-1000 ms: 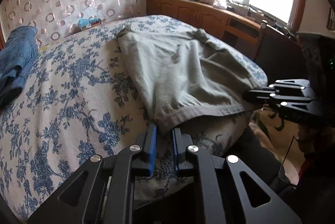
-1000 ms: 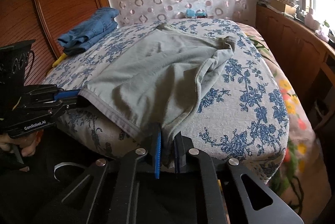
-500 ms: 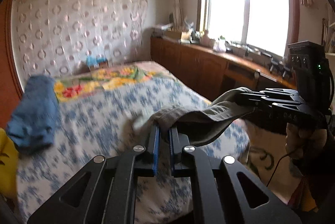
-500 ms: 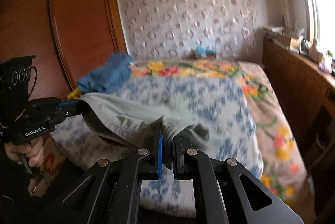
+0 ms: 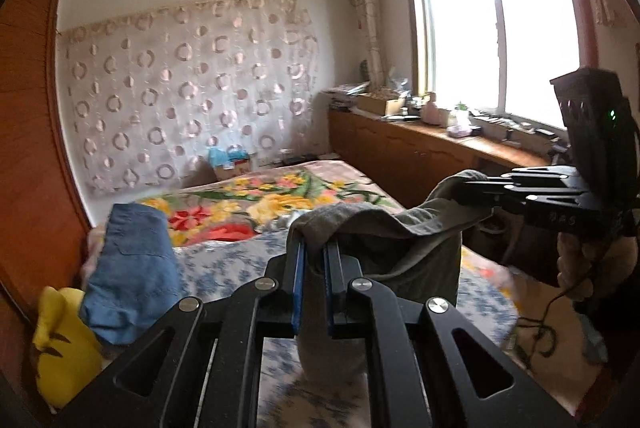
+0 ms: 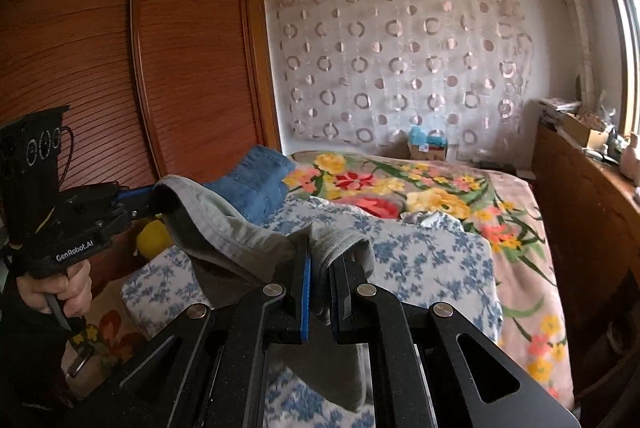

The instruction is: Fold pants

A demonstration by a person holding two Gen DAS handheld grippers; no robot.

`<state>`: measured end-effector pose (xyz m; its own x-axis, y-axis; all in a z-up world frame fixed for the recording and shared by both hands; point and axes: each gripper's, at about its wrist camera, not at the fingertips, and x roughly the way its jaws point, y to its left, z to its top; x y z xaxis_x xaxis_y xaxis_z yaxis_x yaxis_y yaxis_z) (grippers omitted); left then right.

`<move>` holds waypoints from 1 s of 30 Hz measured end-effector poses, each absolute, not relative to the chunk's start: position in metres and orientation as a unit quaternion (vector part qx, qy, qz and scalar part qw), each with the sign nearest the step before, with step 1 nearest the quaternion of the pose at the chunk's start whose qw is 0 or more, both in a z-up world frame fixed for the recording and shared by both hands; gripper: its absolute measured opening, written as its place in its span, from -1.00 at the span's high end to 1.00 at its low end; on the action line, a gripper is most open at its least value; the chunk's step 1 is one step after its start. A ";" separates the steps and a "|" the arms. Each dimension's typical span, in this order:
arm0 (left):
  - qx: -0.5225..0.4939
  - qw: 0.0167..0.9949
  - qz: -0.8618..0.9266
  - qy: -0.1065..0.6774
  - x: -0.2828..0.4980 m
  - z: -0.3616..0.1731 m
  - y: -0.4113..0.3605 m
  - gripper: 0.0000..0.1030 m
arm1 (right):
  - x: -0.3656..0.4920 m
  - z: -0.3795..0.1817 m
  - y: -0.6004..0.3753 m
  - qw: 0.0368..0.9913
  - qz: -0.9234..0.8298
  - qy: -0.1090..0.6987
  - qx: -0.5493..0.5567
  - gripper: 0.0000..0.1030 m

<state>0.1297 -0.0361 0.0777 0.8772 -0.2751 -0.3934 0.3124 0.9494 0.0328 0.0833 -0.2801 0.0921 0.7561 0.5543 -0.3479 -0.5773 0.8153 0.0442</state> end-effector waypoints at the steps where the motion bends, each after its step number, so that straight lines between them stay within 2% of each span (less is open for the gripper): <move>1: 0.043 0.967 -0.146 0.203 0.141 0.074 -0.031 0.83 | 0.094 0.089 -0.278 0.936 0.301 0.178 -0.031 0.87; 7: 0.049 0.972 -0.119 0.198 0.178 0.066 -0.017 0.83 | 0.141 0.089 -0.259 0.939 0.289 0.182 -0.031 0.87; 14: 0.049 0.982 -0.095 0.156 0.210 0.095 -0.006 0.83 | 0.181 0.119 -0.225 0.952 0.268 0.141 -0.030 0.87; 18: 0.056 0.982 -0.089 0.154 0.214 0.089 0.000 0.83 | 0.185 0.117 -0.220 0.954 0.272 0.123 -0.004 0.87; 25: 0.059 0.971 -0.091 0.214 0.217 0.044 0.007 0.83 | 0.201 0.064 -0.207 0.940 0.287 0.183 -0.029 0.87; 30: 0.053 0.964 -0.099 0.241 0.203 0.031 0.008 0.83 | 0.197 0.050 -0.197 0.928 0.293 0.222 -0.062 0.87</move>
<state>0.2034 0.0082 0.0307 0.8644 -0.1648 -0.4750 0.2156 0.9750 0.0540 0.1969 -0.1970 0.0503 0.7296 0.5161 -0.4488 -0.5712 0.8207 0.0152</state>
